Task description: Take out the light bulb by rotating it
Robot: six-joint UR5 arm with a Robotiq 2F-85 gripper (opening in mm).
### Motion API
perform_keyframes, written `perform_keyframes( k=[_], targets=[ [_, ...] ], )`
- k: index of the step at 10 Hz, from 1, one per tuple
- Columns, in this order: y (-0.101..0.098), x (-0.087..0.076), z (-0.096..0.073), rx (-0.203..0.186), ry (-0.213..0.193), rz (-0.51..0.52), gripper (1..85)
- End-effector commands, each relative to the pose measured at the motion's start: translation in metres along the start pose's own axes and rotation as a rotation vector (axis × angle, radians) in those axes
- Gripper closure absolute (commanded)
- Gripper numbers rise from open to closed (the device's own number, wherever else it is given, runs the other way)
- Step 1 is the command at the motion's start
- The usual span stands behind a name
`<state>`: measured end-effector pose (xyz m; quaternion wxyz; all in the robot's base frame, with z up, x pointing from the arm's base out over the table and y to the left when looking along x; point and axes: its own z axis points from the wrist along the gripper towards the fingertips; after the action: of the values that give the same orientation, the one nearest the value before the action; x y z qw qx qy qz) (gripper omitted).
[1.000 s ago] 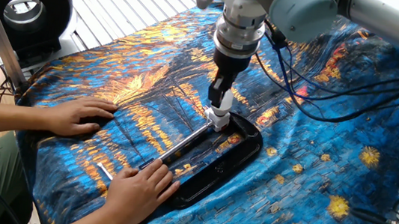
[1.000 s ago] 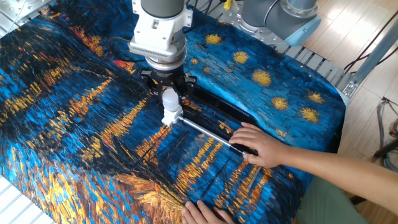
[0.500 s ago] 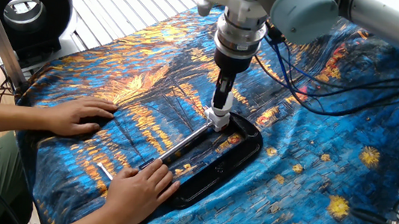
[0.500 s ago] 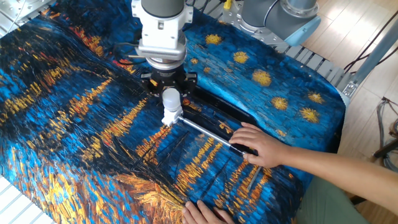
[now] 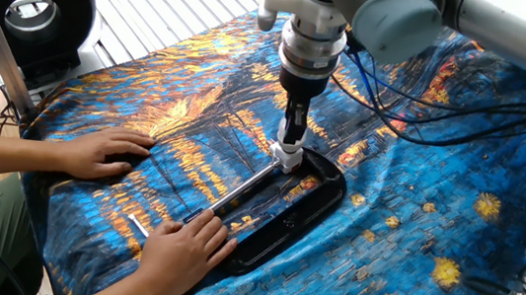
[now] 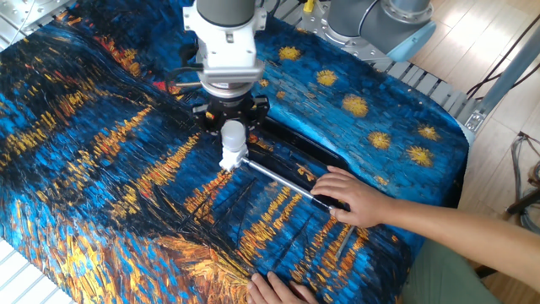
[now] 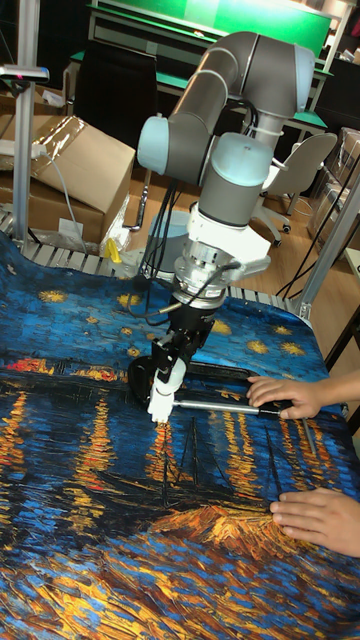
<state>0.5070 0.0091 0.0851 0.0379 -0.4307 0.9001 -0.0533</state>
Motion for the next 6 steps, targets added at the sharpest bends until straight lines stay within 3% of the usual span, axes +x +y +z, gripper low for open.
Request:
perform_keyframes(
  k=[1, 5, 6],
  targets=[
    [-0.0020, -0.0097, -0.0038, 0.040, -0.023, -0.081, 84.7],
    [0.0000, -0.0191, 0.0023, 0.029, -0.073, -0.157, 84.7],
    [0.0012, -0.0167, 0.0040, 0.021, -0.070, -0.157, 83.0]
  ],
)
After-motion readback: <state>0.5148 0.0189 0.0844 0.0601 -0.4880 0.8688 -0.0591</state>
